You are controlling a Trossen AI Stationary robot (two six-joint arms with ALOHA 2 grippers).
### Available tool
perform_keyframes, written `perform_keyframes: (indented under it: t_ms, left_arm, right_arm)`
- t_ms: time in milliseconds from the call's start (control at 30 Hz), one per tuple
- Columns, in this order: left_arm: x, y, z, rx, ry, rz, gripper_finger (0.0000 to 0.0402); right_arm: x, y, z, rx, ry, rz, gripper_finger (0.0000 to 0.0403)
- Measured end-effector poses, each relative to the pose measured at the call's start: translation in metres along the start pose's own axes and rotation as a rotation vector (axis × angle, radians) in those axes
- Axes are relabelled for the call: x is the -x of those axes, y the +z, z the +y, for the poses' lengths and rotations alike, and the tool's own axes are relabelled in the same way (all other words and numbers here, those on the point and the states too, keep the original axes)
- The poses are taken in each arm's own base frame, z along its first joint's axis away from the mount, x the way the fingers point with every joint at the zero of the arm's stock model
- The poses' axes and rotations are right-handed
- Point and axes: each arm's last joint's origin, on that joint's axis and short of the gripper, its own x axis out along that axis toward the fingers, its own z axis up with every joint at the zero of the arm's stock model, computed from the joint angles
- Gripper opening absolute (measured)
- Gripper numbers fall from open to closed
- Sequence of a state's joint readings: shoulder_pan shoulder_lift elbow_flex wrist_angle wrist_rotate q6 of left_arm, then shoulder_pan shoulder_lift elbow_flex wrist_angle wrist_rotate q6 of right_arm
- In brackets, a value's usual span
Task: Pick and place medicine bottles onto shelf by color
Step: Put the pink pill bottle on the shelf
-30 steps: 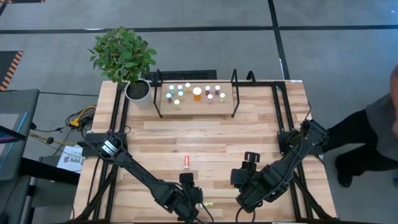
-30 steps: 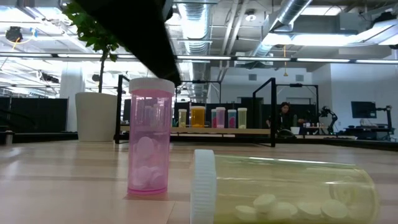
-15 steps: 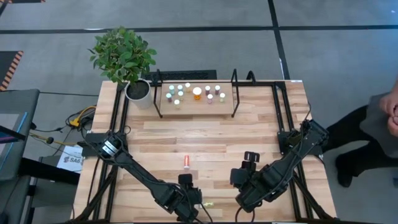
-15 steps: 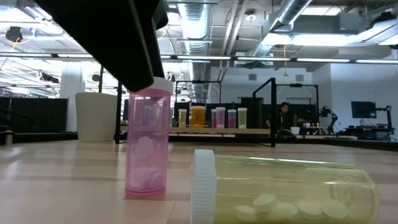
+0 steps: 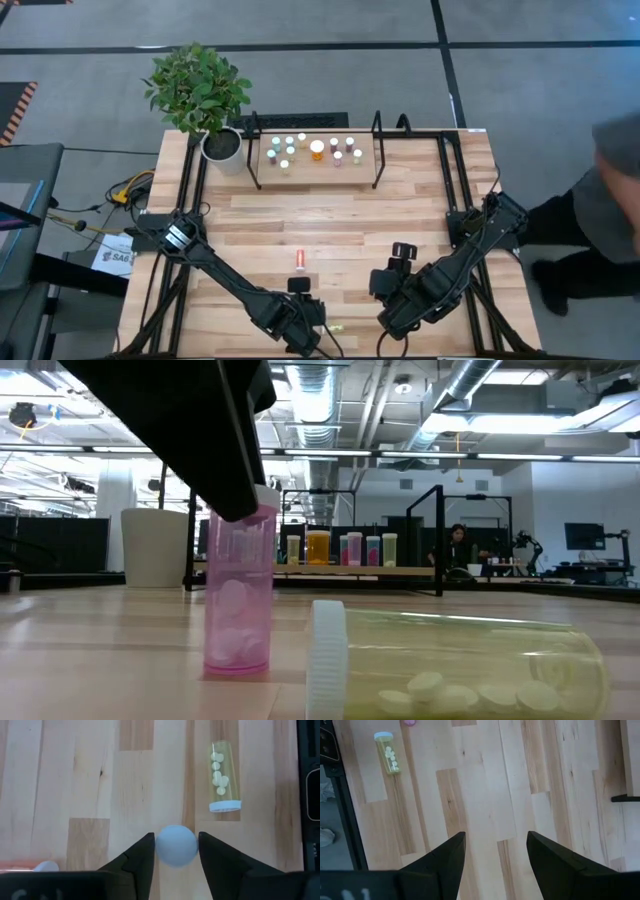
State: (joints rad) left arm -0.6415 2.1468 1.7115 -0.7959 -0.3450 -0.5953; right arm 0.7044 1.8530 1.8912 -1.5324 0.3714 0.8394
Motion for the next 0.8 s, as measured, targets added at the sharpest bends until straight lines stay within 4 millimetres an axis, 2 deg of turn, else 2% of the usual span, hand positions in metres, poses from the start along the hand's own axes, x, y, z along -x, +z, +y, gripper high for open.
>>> perform_keyframes:
  t_ms: [300, 500, 600, 800]
  left_arm:
    - [-0.002, 0.002, 0.004, 0.009, 0.005, 0.002, 0.0125]
    - [-0.004, 0.008, 0.014, 0.030, 0.022, 0.010, 0.0123]
    - [-0.001, 0.016, 0.023, 0.044, 0.042, 0.027, 0.0123]
    - [0.009, 0.036, 0.055, 0.086, 0.124, 0.082, 0.0123]
  right_arm:
    - [0.000, 0.000, -0.001, 0.005, -0.005, 0.006, 0.0234]
    - [0.000, -0.002, -0.002, 0.012, -0.018, 0.020, 0.0234]
    - [0.000, -0.003, -0.003, 0.015, -0.021, 0.031, 0.0234]
    - [0.002, -0.003, -0.004, 0.034, -0.016, 0.027, 0.0234]
